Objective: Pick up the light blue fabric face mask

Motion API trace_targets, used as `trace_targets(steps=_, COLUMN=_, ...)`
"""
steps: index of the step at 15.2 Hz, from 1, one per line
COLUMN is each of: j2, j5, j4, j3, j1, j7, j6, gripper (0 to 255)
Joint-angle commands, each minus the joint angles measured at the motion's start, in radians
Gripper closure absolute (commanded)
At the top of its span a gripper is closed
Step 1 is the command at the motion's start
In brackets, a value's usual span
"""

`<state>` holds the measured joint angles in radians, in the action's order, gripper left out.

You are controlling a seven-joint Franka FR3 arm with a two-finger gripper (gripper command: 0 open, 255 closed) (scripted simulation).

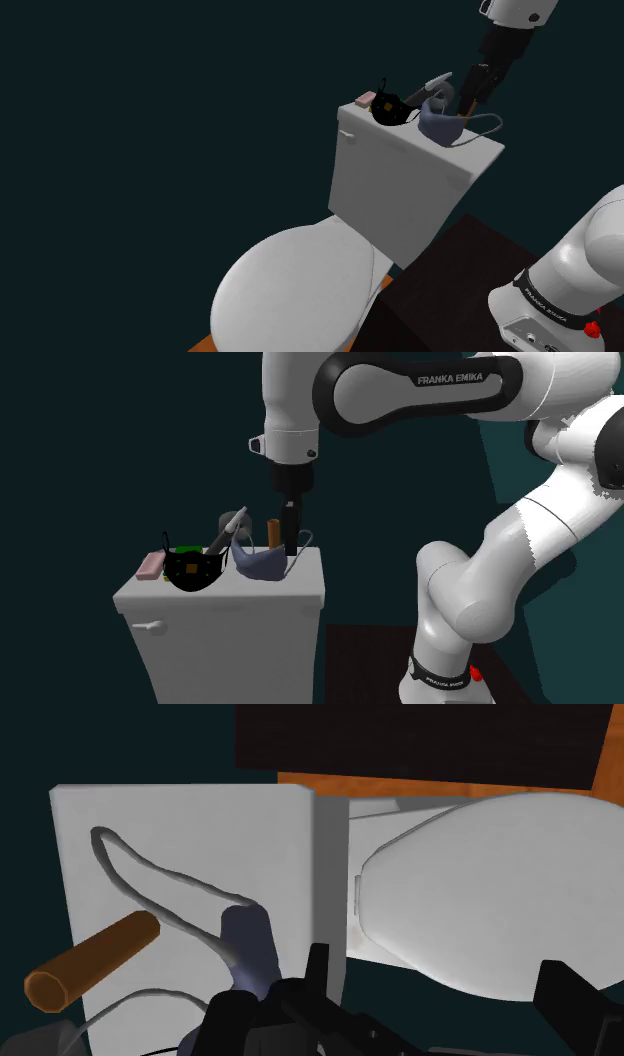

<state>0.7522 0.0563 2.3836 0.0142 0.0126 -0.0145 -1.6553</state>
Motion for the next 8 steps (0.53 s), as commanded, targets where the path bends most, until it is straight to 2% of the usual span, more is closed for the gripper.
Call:
trace_targets(steps=1, j2=0.000, j5=0.000, j4=0.000, j3=0.000, j1=0.000, j7=0.000, j6=0.000, gripper=0)
trace_targets(steps=8, j2=-0.245, j5=0.039, j4=-0.074, j3=-0.083, j1=0.038, j7=-0.075, j6=-0.127, gripper=0)
